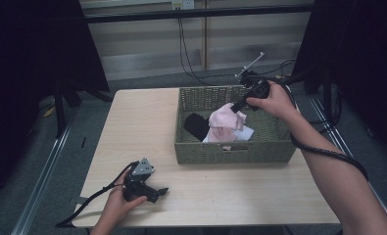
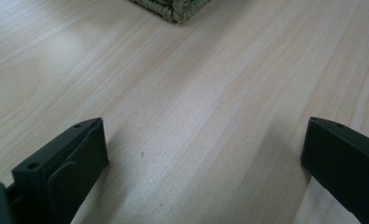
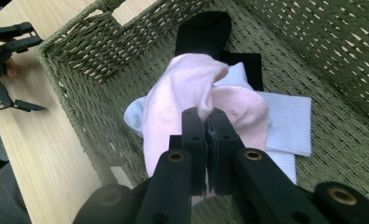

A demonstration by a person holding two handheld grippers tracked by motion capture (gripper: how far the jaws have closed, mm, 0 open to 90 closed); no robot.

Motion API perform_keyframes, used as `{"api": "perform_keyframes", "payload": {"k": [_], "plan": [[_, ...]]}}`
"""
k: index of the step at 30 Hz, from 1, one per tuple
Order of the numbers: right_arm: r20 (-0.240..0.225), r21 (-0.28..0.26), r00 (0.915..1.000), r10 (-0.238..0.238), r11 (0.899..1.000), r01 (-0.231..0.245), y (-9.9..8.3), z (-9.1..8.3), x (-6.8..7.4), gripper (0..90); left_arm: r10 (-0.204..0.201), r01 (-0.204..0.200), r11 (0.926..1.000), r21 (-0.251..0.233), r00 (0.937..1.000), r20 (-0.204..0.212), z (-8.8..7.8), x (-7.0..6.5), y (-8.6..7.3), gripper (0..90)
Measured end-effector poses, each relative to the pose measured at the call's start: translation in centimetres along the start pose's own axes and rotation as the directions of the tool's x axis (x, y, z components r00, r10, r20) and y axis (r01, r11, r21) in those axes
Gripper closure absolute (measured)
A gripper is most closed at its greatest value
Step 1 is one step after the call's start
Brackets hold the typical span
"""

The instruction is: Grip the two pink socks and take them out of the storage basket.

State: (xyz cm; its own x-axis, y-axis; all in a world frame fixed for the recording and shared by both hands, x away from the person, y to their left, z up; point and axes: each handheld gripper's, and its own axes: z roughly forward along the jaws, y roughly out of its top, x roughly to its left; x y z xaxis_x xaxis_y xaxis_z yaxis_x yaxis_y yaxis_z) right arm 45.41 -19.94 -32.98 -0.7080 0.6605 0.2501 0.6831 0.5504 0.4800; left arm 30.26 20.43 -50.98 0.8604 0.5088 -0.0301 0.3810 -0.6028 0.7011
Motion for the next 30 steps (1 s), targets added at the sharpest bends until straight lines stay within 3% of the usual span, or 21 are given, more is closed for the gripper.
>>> {"api": "perform_keyframes", "payload": {"k": [13,30], "plan": [[-0.013,-0.022,0.9999,-0.006,1.000,0.005,0.1,-1.0,-0.2,87.1,0.000,0.000,1.0000,0.001,1.0000,0.000,0.0,0.0,0.0,0.0],[-0.042,-0.031,0.9982,-0.043,0.999,0.042,-0.1,-3.6,1.2,87.1,0.000,0.000,1.0000,0.000,1.0000,0.000,0.0,0.0,0.0,0.0]]}}
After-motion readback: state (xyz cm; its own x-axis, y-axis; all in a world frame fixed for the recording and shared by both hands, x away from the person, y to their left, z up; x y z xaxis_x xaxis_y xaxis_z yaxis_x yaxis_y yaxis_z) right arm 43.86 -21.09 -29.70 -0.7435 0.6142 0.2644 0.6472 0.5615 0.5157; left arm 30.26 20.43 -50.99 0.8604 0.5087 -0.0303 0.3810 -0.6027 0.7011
